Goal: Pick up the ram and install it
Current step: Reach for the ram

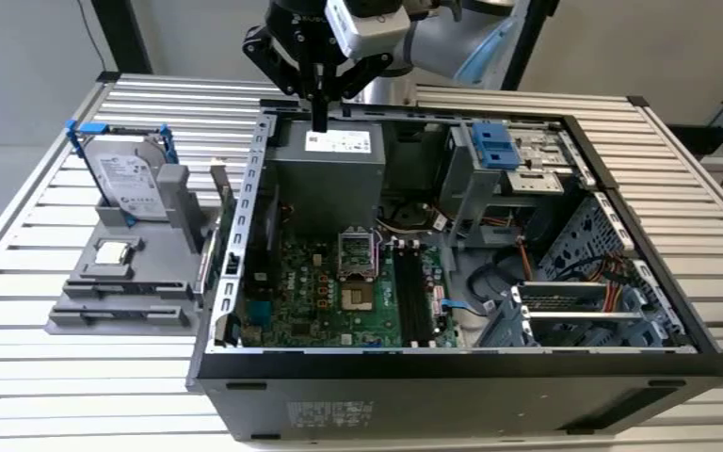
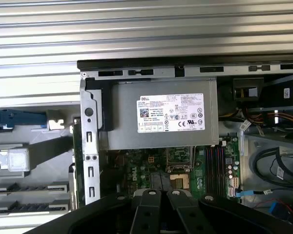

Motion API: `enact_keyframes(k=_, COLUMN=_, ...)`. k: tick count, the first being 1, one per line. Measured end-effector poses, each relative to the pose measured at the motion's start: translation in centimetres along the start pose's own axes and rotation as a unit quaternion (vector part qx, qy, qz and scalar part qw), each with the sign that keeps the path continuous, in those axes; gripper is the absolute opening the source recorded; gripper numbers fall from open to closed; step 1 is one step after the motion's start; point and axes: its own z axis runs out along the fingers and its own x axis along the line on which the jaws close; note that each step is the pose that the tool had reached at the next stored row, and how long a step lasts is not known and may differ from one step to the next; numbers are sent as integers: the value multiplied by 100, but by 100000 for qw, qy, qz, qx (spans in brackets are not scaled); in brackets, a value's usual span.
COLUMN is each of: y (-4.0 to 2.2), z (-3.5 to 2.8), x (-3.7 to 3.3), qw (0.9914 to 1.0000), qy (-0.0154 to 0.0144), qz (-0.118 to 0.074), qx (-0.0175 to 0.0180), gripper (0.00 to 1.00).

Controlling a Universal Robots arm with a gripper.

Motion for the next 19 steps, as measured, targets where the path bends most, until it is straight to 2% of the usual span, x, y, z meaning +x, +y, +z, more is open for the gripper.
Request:
enact_keyframes(k=4, y=0, z=0, x=3, qw=100000, qy=4, qz=6, qx=1, gripper=0)
enact_keyframes(k=13, y=-6, z=-2, x=83, qw=100000, qy=4, qz=6, qx=3, gripper=0)
enact_keyframes(k=19, y=-14, z=-4, x=184, qw=100000, qy=4, qz=2, qx=-17, gripper=0)
